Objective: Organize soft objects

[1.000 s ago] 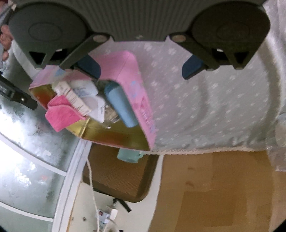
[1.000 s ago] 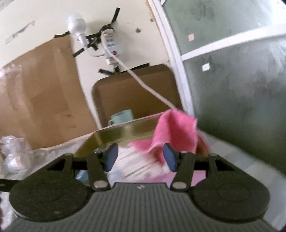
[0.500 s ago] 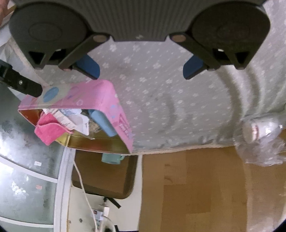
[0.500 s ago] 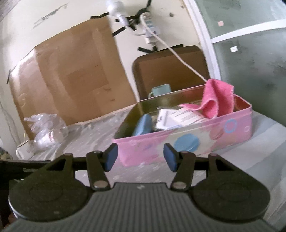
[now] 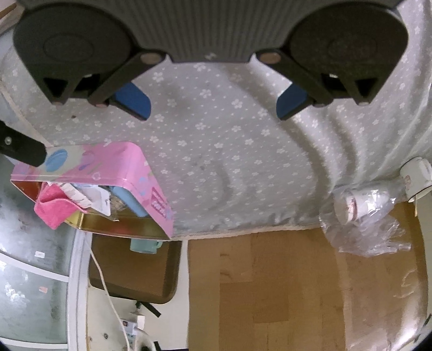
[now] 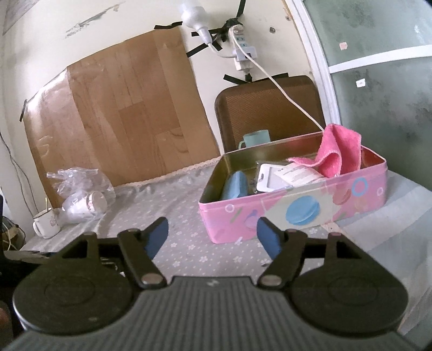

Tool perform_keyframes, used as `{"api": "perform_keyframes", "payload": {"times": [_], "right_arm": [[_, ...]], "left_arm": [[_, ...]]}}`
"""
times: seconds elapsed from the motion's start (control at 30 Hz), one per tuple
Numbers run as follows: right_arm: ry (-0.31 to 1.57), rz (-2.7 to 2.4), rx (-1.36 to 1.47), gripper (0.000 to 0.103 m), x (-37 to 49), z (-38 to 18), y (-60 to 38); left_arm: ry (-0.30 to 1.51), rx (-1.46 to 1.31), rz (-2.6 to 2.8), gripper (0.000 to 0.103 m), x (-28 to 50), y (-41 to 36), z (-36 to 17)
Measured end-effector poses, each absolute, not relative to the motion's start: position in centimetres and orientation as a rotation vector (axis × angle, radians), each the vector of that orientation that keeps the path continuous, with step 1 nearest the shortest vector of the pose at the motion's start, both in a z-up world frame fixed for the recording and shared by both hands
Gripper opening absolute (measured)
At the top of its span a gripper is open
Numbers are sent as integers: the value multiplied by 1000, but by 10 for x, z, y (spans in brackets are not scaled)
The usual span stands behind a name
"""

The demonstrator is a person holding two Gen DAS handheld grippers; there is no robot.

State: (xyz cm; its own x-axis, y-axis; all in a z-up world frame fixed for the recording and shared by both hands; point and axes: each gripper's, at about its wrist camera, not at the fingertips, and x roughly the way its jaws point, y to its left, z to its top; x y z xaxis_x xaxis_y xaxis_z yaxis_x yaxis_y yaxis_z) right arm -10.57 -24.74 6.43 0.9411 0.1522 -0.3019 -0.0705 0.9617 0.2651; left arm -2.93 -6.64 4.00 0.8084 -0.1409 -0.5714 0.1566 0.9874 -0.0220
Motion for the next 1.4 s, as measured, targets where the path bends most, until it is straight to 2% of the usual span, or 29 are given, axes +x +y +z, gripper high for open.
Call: {"api": "perform_keyframes", "payload": {"times": [0.1, 1.13, 1.4], "right_arm": [[324, 114, 262, 79, -106, 64, -248], [303, 80, 284, 81, -114, 59, -254], [312, 76, 290, 82, -114, 56, -255]], "left_arm": [[606, 24, -138, 103, -31, -63, 40], [368, 132, -98, 103, -72, -82, 64], [356, 134, -104, 103, -76, -87, 67]]}}
